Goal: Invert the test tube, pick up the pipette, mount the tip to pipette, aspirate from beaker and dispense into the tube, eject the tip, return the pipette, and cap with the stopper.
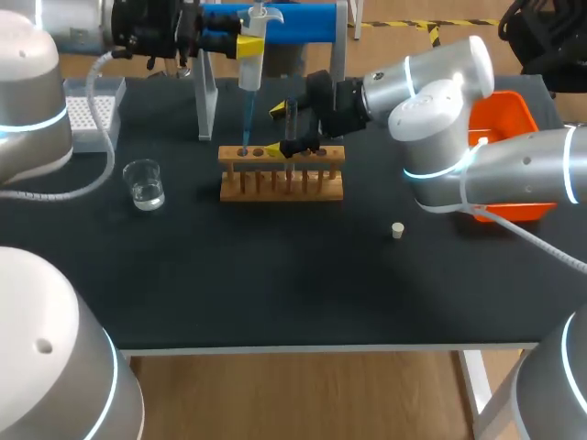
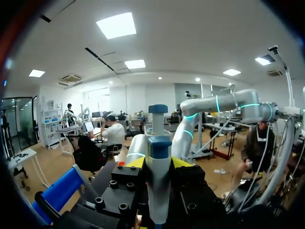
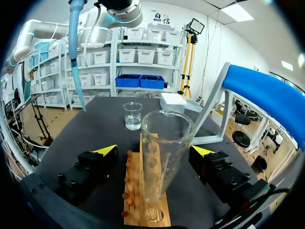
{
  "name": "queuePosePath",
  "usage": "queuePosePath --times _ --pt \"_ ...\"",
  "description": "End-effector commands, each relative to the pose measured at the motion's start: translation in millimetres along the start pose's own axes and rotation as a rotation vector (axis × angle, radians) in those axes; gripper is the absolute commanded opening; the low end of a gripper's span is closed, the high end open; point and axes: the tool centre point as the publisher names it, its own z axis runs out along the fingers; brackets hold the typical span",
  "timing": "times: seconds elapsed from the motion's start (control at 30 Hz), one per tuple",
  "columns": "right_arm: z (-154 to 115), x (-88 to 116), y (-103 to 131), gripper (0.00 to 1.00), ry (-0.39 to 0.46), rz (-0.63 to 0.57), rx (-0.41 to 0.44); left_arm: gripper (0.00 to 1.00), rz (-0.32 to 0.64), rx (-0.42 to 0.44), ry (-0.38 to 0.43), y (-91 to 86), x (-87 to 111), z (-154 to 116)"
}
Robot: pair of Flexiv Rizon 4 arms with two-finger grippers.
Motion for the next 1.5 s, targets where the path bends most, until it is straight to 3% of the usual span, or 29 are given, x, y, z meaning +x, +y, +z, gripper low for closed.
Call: queuePosePath --times 0.03,0.37,0.53,0.87,1.13,1.5 --pt "0.1 -0.9 0.2 1.0 0.003 0.0 0.002 0.0 0.001 0.0 -0.084 -0.9 5.2 -0.5" --pt "0.1 -0.9 0.2 1.0 0.003 0.0 0.002 0.0 0.001 0.0 -0.084 -0.9 5.2 -0.5" --pt "0.1 -0.9 0.2 1.0 0.003 0.0 0.002 0.0 0.02 0.045 -0.107 16.2 5.5 3.1" --pt "0.1 -0.9 0.2 1.0 0.003 0.0 0.002 0.0 0.056 0.077 -0.174 23.9 19.3 14.4" --pt "0.1 -0.9 0.2 1.0 0.003 0.0 0.002 0.0 0.065 0.086 -0.191 22.0 28.5 23.9" --pt "0.1 -0.9 0.2 1.0 0.003 0.0 0.002 0.0 0.054 0.103 -0.191 34.8 36.0 37.6"
